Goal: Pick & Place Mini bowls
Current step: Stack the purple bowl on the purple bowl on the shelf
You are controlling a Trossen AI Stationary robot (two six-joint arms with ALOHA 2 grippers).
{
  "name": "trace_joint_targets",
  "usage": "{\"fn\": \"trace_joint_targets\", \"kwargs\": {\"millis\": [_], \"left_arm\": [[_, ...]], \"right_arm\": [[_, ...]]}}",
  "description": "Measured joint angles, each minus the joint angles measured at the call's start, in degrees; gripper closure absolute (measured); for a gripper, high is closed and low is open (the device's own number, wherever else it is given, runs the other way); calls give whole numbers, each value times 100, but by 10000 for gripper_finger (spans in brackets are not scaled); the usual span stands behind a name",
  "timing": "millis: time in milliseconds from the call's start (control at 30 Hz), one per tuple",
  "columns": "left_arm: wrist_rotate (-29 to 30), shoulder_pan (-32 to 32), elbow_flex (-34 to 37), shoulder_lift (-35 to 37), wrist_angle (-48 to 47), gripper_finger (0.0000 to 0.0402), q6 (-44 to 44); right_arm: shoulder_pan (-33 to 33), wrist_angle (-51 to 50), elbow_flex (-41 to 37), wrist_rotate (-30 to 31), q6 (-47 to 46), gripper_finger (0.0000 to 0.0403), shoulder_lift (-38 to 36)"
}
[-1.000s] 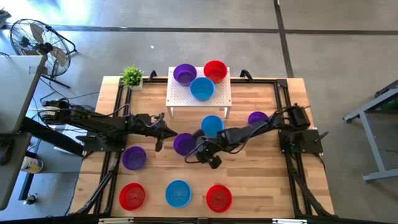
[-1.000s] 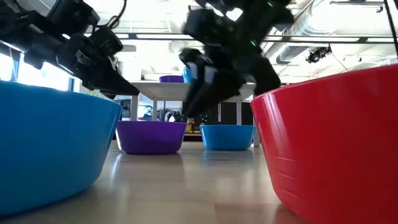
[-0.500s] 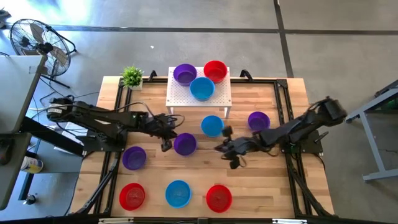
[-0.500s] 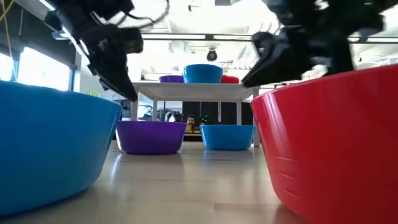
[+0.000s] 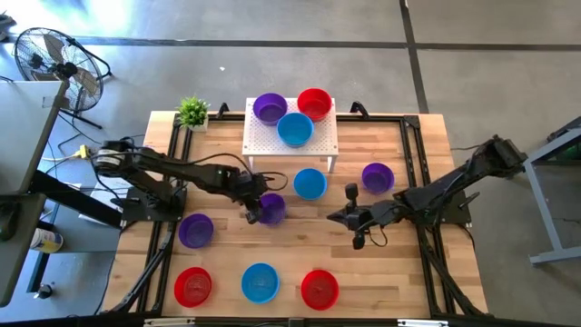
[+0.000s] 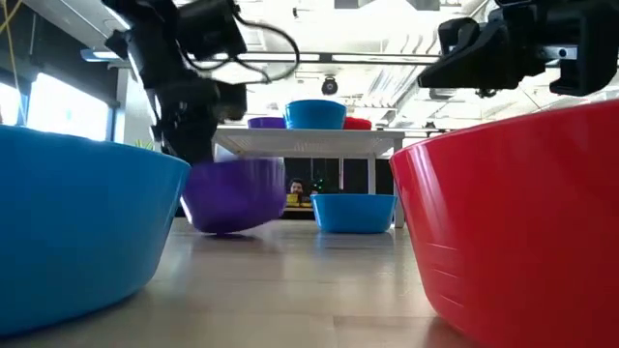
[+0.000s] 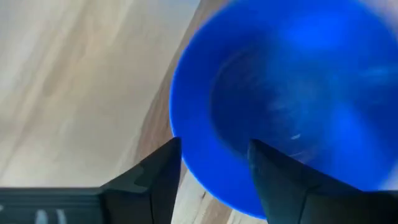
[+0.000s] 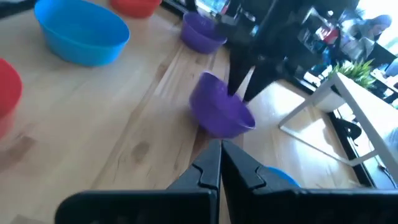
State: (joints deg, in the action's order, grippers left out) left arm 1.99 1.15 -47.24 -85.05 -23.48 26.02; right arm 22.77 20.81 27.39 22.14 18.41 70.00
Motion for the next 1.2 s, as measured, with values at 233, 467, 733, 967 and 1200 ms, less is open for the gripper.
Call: {"fn": "trace_joint_targets", "kwargs": {"millis": [233,467,733,967,1200], "left_arm": [[-188,0,7,-228,36,293,-80],[-195,0,10,-228,140,375,-124],[-172,0,11,-228,143,339,-2],[-165,0,-317,-225,-123,268,-55],[-143,0,-546,-225,-245,246,-184]], "right_arm": [[17,-33,-21,45,4,402,17],[17,-36,-21,47,24,403,17],[17,-36,-21,46,66,403,17],[17,-36,-19,45,66,402,20],[17,-36,-17,45,66,403,22]]}}
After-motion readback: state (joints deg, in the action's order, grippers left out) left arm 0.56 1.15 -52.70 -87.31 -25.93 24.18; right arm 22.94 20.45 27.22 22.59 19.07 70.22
